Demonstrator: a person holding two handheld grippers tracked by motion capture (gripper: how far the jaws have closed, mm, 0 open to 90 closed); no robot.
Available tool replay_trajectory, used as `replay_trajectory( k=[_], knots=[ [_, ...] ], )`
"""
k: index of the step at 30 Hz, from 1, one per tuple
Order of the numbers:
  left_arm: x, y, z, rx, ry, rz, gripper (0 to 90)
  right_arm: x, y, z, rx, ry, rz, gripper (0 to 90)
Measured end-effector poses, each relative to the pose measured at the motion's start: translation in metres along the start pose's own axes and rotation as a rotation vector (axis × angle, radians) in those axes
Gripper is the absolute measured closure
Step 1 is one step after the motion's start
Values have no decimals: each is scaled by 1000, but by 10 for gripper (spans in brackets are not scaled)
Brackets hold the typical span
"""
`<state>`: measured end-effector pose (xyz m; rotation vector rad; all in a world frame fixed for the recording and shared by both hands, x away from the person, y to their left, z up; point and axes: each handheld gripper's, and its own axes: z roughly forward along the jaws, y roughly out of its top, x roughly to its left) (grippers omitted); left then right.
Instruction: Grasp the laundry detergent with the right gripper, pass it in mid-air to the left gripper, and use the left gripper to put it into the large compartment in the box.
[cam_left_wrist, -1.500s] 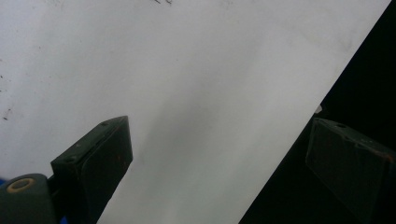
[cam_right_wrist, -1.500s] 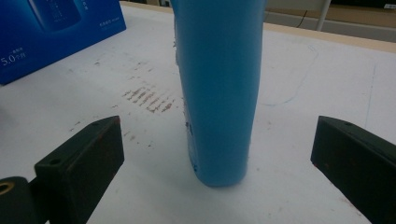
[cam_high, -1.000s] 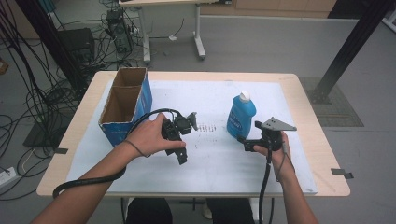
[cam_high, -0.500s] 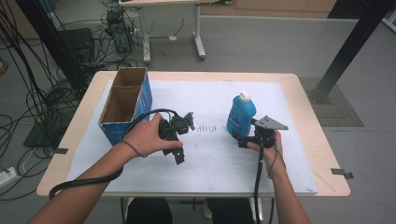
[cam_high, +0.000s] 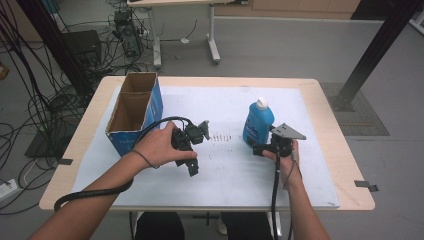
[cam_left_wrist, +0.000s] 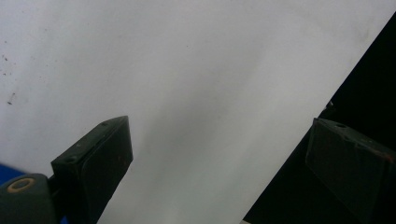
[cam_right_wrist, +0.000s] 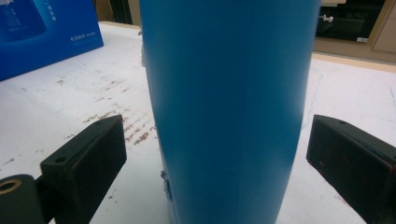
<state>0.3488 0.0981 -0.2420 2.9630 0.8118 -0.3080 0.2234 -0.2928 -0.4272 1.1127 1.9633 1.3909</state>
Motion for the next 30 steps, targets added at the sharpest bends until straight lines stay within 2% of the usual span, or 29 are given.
replay_trajectory(
  k=[13,23,30],
  knots=[
    [-2,2,0,6,3,-1,76,0,-10,3,-52,19,-12,65],
    [-2,3,2,6,-2,1,76,3,-17,6,-77,-8,-9,105],
    [-3,4,3,10,-5,-3,77,7,-19,9,-75,-26,-4,109]
  ],
)
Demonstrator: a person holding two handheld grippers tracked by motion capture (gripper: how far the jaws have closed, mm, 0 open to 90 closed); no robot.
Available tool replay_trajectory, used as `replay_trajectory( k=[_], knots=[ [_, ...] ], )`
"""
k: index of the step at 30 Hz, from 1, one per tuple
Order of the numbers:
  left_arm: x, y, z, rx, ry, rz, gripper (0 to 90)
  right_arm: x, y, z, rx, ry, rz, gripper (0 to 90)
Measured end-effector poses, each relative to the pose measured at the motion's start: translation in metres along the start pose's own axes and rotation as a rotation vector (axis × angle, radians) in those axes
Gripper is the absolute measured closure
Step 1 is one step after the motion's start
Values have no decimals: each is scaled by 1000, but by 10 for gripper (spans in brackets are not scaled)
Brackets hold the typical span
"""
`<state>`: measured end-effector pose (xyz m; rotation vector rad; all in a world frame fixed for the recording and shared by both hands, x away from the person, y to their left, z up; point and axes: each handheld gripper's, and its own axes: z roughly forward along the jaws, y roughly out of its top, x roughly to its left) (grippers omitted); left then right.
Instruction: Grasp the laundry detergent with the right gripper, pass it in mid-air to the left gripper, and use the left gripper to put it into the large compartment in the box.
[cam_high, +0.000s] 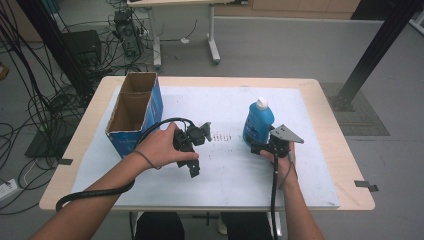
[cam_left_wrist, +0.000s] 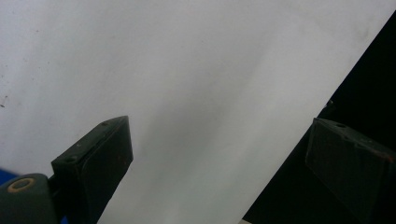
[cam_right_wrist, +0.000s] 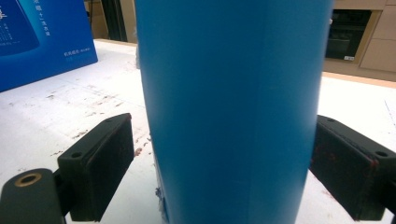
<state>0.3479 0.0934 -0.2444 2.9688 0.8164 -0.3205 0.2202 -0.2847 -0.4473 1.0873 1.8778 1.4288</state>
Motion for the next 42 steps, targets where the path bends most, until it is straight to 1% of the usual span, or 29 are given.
replay_trajectory(
  k=[3,9,16,23,30,31,34,36,42],
  knots=[
    [0,0,0,0,3,8,77,1,-1,1,-3,-2,-3,116],
    [0,0,-1,0,5,9,77,1,-1,2,-2,1,4,132],
    [-1,0,0,1,2,0,78,0,-2,3,-5,3,9,163],
    [-1,1,0,1,4,8,78,0,-2,4,-1,8,7,184],
    [-1,1,0,2,6,6,78,-1,-3,4,-2,10,11,188],
    [-1,1,0,2,4,1,78,-1,-2,4,0,11,13,189],
    [-1,2,1,4,6,9,78,-1,-3,4,-1,11,14,189],
    [-1,1,1,5,4,4,78,-1,-3,4,-2,12,14,188],
    [-1,1,1,4,4,6,78,-1,-2,4,0,10,14,188]
  ],
)
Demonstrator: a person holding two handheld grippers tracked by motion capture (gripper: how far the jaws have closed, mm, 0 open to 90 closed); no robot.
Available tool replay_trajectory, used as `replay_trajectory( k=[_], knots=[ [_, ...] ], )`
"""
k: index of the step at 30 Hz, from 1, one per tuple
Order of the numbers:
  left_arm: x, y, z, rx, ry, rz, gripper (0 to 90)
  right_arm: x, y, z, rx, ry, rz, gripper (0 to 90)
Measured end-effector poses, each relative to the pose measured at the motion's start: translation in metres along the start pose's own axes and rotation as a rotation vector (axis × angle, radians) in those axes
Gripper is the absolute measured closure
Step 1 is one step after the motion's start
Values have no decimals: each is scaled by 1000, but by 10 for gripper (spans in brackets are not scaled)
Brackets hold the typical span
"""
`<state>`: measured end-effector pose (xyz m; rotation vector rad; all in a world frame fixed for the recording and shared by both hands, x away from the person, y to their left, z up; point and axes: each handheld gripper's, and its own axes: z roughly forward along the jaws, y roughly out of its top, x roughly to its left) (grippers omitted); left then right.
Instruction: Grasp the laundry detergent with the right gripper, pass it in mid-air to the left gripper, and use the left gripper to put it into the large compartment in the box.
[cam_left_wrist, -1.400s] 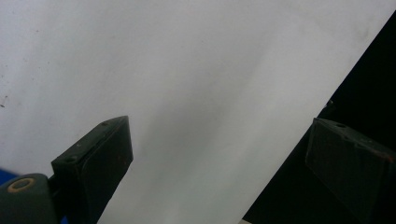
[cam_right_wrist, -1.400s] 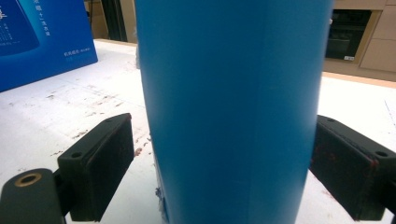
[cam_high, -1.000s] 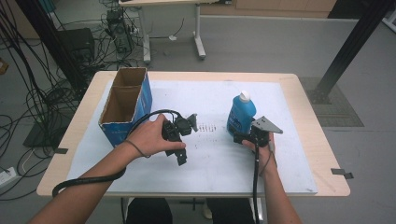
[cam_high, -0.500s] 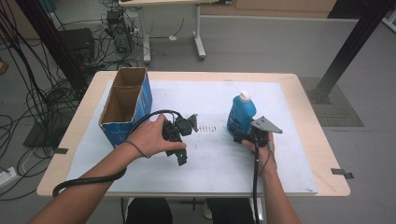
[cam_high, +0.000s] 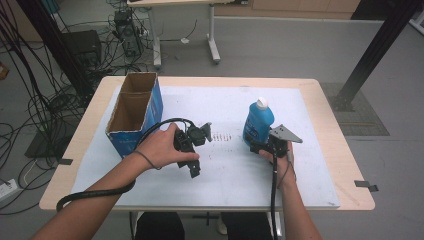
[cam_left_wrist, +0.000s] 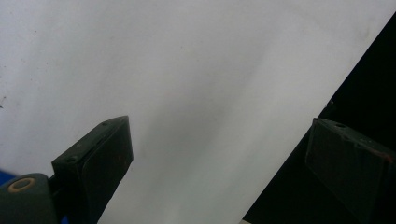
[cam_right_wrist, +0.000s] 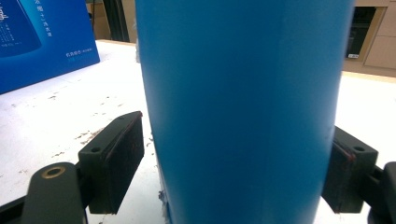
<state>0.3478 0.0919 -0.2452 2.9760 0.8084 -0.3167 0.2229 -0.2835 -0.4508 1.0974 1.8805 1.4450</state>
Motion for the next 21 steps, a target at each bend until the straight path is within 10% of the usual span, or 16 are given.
replay_trajectory(
  k=[21],
  knots=[
    [-1,-1,0,-8,2,0,80,-1,0,1,1,8,-4,382]
  ],
)
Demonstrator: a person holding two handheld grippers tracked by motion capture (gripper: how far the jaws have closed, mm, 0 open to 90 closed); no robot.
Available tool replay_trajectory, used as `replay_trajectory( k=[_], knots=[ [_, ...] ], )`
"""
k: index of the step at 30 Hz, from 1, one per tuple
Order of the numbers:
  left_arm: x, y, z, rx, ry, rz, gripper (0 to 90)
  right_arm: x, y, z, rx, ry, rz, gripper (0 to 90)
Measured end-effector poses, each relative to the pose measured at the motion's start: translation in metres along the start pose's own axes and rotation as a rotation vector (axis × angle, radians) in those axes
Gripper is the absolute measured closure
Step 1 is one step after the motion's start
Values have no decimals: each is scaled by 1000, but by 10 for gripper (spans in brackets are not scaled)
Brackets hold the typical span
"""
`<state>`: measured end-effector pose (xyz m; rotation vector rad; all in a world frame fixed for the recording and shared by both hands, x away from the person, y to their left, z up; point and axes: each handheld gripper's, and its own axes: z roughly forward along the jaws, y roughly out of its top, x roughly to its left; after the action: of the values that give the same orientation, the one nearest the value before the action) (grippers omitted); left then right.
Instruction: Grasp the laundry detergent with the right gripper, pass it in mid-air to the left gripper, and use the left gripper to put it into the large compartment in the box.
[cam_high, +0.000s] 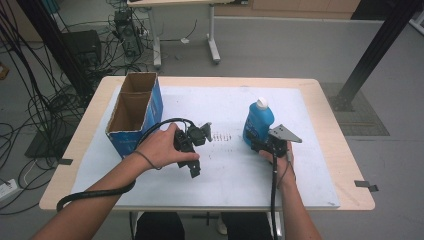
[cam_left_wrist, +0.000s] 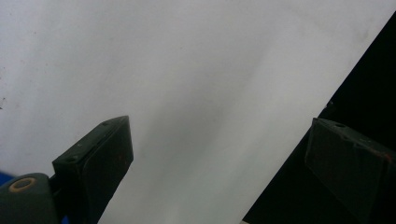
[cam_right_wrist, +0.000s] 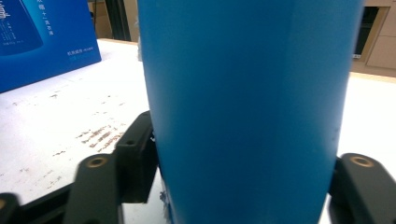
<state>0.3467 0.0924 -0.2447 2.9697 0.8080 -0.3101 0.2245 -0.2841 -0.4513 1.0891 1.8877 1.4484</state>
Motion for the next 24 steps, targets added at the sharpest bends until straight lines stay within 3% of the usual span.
replay_trajectory(
  k=[24],
  knots=[
    [-1,-1,0,1,8,-1,81,-3,-4,0,-13,10,-11,400]
  ],
)
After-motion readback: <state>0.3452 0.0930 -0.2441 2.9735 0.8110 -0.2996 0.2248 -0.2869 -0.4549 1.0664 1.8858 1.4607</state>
